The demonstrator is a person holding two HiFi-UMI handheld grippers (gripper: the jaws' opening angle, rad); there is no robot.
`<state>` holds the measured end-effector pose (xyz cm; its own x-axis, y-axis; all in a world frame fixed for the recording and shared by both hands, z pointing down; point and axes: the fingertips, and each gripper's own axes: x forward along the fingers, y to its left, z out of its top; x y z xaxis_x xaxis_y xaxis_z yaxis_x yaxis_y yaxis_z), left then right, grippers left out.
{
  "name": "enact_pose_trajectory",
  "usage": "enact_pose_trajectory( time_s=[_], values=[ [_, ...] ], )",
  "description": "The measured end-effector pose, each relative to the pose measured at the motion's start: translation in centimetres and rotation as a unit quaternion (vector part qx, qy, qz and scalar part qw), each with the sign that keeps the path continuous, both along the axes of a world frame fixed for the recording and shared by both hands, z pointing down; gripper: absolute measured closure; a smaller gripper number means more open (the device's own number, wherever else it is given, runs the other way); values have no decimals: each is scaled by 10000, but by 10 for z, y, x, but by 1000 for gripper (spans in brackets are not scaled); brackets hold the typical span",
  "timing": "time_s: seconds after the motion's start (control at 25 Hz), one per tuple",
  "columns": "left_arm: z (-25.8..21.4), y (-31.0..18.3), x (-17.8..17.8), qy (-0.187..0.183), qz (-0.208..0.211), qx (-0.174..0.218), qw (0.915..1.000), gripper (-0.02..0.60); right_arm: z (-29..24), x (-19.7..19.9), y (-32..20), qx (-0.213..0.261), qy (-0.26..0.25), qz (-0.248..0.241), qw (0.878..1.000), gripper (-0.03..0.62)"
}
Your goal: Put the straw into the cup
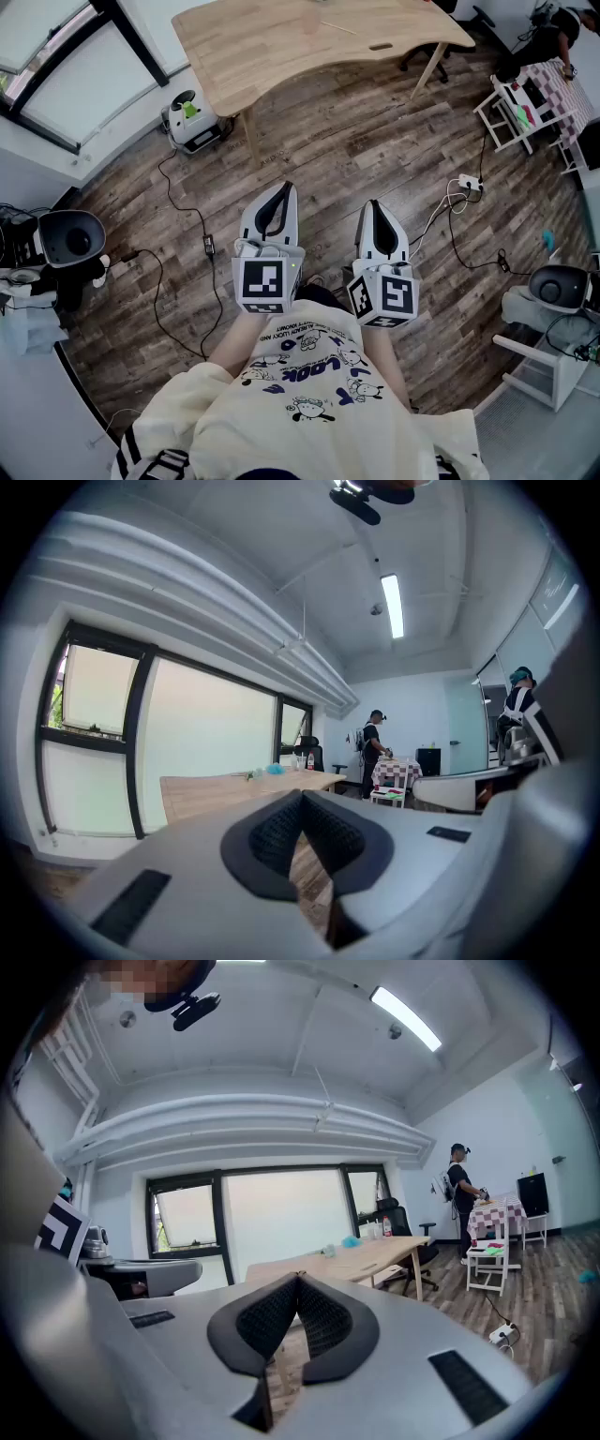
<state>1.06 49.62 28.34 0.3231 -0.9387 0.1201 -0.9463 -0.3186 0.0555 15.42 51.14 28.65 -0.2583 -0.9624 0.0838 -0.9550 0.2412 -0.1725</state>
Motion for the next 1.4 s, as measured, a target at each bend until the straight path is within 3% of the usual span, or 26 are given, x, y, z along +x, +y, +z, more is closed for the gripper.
enact_pose_trajectory(
  time_s=[0.96,1.4],
  values=[
    [7,3,26,-76,-41,-87,9999,549,14,28,1,-154,-199,-8,9997,595],
    [15,10,34,-118,-295,-236,9992,549,21,43,2,-303,-251,-100,9992,595]
  ],
)
